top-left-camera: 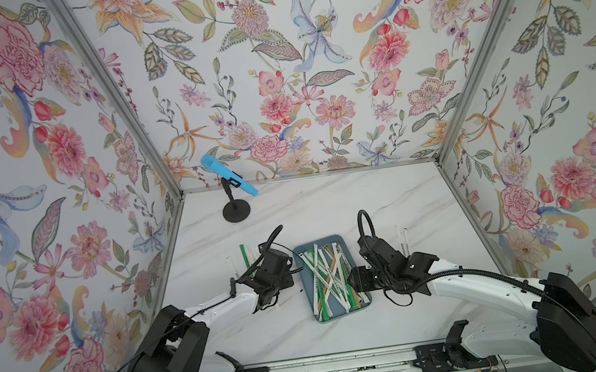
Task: Put the straws into the storage box
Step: Pick up the straw from the center of the board.
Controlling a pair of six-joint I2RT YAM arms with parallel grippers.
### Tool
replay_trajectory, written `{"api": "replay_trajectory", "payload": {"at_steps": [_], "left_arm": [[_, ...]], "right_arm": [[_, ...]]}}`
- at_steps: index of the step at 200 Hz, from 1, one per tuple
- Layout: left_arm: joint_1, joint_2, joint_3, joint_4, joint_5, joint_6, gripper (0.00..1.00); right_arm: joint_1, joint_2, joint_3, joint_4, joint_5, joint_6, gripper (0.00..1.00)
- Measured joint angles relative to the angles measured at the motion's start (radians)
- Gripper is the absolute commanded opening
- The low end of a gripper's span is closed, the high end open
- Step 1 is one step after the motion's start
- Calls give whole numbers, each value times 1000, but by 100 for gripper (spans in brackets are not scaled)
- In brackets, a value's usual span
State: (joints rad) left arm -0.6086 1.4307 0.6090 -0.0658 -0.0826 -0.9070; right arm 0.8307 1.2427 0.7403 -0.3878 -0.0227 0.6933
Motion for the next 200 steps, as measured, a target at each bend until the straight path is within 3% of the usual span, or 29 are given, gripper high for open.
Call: {"api": "replay_trajectory", "payload": {"at_steps": [61, 139, 200], "left_arm": [[14, 87, 49, 10, 25, -81, 47], [33, 215, 143, 33, 35, -159, 0], [-2, 210, 185, -71, 10, -191, 0]], "right_arm": [[-37, -37, 0, 0, -13, -8, 61], [-198, -169, -27, 1, -128, -37, 63], [-403, -213, -68, -19, -217, -120, 63]]}}
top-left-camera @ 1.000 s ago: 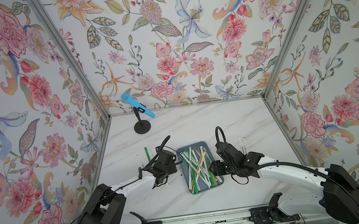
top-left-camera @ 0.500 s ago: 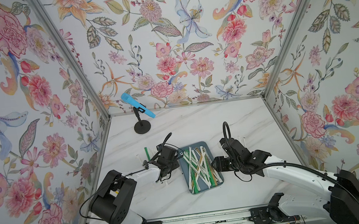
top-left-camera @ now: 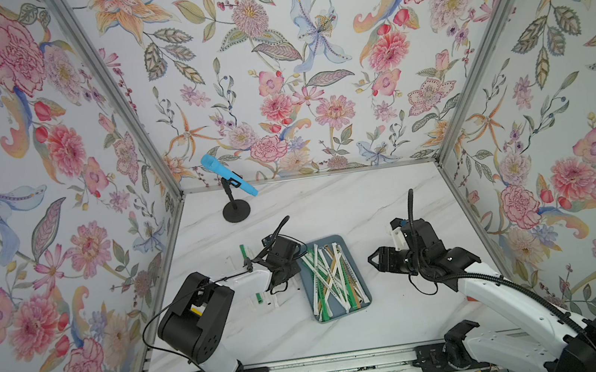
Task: Put the straws into the storage box
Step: Pick up the straw from the center of the board, then place the straw in the storage box.
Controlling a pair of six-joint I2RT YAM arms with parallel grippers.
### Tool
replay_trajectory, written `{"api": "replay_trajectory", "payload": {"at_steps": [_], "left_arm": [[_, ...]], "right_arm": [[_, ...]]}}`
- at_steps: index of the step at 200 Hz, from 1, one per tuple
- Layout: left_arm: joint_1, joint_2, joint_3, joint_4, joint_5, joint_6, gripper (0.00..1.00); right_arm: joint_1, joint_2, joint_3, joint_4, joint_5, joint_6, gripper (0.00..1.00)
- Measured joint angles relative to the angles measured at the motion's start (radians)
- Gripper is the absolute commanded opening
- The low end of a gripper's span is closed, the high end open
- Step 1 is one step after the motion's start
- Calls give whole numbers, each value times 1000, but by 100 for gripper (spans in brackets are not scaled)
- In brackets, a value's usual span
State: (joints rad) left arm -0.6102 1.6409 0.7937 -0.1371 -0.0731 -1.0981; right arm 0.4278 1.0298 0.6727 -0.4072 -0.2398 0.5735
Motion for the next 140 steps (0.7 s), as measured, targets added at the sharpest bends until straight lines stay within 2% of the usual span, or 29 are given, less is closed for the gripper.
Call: {"api": "replay_trajectory", "payload": {"at_steps": [48, 80, 105, 127, 140], "left_arm": [[-72, -108, 79, -193, -95, 1, 0], [-156, -178, 166, -228, -149, 16, 0], [-236, -182, 203, -231, -169, 26, 0], [-301, -150, 235, -212, -164, 39, 0], [-322, -122, 238, -173, -143, 43, 0]], "right_arm": [[-167, 35, 0, -56, 35, -93, 64], [-262, 95, 0, -57, 81, -140, 62], [-316, 186, 0, -65, 116, -176, 54], [-338, 221, 5, -75, 148, -197, 46], [-344, 233, 17, -77, 172, -208, 44]]}}
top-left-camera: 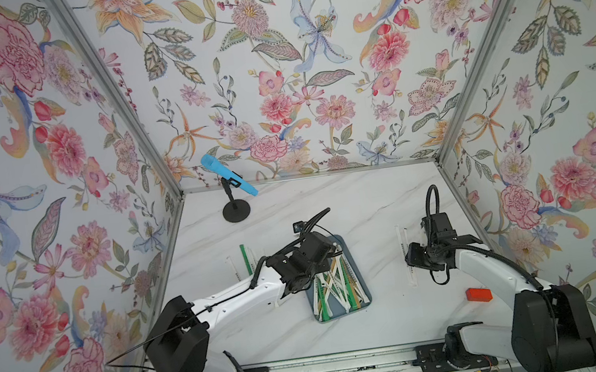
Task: Put the straws into the storage box
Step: Place the straw in the storage box.
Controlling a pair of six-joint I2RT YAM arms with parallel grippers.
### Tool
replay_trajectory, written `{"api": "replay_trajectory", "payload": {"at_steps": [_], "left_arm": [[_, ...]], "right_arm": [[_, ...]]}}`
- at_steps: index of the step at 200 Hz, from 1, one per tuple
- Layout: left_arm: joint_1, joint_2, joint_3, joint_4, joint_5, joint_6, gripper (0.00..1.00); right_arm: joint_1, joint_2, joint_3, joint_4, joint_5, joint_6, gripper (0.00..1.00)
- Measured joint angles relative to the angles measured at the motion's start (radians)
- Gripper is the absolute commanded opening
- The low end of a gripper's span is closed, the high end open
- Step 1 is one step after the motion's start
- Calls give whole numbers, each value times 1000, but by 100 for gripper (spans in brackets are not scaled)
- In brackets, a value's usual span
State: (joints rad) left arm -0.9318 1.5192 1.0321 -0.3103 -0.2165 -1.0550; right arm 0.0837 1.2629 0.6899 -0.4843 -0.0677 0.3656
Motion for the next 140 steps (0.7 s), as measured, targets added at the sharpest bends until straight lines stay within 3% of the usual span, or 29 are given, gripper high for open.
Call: {"api": "replay_trajectory", "payload": {"at_steps": [43, 81, 140], "left_arm": [[-23, 111, -10, 89, 60, 11, 0], [-23, 139, -30, 123, 83, 37, 0], [-27, 158, -88, 179, 127, 44, 0]], "right_arm": [[-2, 65, 29, 5, 69, -27, 44], [-16, 123, 29, 13, 119, -38, 38], [-56, 157, 29, 64, 123, -42, 39]]}}
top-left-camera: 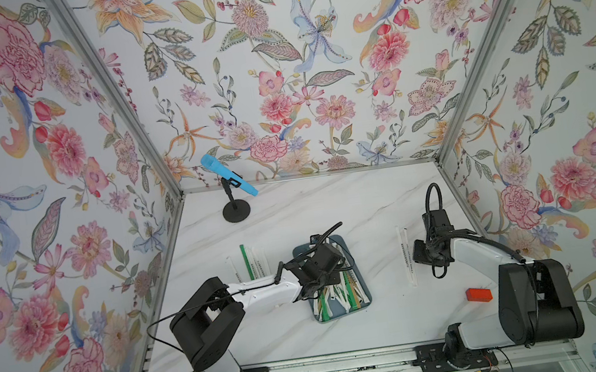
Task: Put the straws into the storage box
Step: Place the straw in the storage box, then pick up the straw from the center of the board.
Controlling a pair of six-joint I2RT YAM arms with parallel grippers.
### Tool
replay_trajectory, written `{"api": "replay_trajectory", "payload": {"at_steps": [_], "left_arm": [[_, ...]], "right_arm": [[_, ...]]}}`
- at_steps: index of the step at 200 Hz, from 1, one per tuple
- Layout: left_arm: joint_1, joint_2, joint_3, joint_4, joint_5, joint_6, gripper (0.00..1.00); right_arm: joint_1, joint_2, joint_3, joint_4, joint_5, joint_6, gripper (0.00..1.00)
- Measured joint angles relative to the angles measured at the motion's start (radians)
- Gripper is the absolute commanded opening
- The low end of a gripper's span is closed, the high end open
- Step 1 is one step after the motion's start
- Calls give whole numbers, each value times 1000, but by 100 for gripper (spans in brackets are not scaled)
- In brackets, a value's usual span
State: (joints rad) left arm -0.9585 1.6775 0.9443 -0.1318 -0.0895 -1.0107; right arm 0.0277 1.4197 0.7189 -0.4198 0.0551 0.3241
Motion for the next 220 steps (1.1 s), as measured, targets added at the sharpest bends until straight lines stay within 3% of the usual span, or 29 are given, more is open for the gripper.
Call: {"api": "replay_trajectory", "payload": {"at_steps": [18, 38, 72, 113, 220], "left_arm": [[-11, 0, -11, 1, 7, -1, 0], [-24, 0, -17, 8, 9, -4, 8], [-26, 2, -18, 14, 10, -17, 43], [-31, -8, -18, -16, -26, -19, 68], [-26, -220, -33, -138, -190, -8, 100]], "right_arm": [[1, 1, 0, 6, -13, 1, 40], [1, 1, 0, 12, -20, 1, 40], [1, 0, 0, 19, -24, 1, 41], [5, 0, 0, 29, -54, 1, 41], [16, 85, 29, 40, -71, 0, 36]]}}
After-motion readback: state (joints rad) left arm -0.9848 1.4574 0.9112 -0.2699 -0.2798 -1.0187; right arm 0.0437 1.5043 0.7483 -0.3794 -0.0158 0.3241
